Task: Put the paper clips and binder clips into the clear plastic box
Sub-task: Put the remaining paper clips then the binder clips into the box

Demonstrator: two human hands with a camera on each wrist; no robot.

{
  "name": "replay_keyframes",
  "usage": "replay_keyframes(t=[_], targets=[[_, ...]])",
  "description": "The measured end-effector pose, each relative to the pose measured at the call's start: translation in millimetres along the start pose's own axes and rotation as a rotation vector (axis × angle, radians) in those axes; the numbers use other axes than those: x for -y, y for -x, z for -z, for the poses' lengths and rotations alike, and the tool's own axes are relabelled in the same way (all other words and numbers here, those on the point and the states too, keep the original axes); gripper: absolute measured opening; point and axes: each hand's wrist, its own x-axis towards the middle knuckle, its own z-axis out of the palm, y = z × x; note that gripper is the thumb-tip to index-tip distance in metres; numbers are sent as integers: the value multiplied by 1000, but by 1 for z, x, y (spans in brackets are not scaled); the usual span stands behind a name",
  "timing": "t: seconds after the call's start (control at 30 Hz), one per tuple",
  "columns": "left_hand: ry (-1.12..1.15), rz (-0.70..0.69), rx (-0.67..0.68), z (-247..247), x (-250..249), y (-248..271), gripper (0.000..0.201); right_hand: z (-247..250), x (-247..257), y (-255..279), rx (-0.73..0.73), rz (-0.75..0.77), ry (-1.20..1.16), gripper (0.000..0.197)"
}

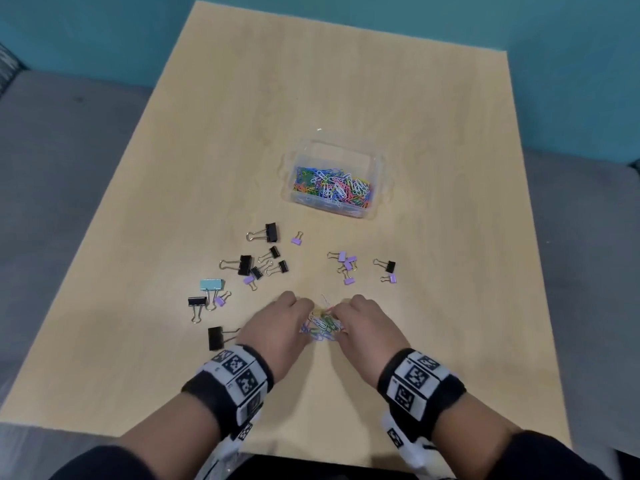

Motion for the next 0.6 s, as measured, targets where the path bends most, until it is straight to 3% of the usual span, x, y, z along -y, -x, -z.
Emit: replay_keyframes(t=[0.2,0.47,0.6], targets=[[-41,-84,-22,-1,2,-11,68,3,0,-3,2,-41,-19,46],[-60,-101,-86,-5,0,-20,19,-2,9,-6,-90,-55,-18,12],[-65,-84,-116,-9,0,-16,9,-1,7,-4,-82,-47,7,12]])
